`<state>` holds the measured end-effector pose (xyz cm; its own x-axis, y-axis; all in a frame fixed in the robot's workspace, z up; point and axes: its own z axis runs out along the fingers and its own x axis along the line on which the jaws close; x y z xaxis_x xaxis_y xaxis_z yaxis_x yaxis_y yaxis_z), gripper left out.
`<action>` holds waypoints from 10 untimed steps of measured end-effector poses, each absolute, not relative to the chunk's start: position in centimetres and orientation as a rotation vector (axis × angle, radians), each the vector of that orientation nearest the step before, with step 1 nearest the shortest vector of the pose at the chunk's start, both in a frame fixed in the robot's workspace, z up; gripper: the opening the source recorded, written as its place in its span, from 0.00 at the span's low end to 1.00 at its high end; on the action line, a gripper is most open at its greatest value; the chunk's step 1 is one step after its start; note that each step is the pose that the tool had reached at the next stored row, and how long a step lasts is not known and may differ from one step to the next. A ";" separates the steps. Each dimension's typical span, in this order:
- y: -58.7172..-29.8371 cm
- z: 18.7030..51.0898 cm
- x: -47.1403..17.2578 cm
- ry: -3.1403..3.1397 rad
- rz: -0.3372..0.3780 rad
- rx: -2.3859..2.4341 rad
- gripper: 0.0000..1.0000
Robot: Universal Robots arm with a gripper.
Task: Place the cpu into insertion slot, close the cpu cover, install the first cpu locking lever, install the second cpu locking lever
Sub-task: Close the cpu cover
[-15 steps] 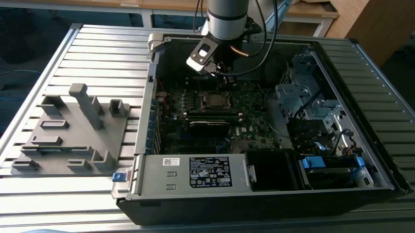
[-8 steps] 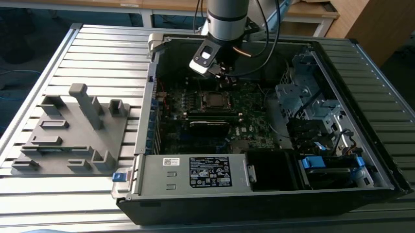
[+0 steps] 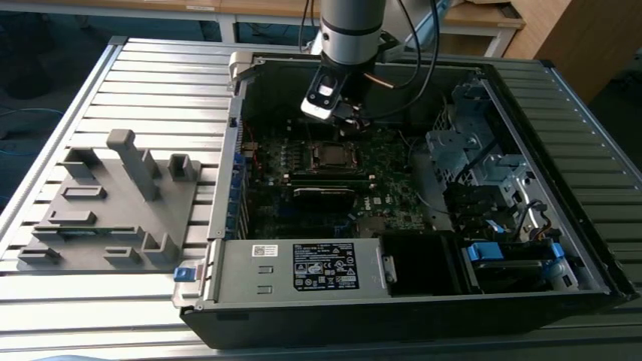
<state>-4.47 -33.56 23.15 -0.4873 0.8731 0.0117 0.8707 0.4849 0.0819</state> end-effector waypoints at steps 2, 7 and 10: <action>-33.6 23.1 -4.5 2.709 0.120 1.526 0.10; -33.6 23.0 -4.5 2.778 0.122 1.404 0.10; -33.6 23.0 -4.5 2.818 0.123 1.328 0.10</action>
<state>-4.47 -33.56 22.99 -0.6369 0.7708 0.0116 0.7689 0.6341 0.0818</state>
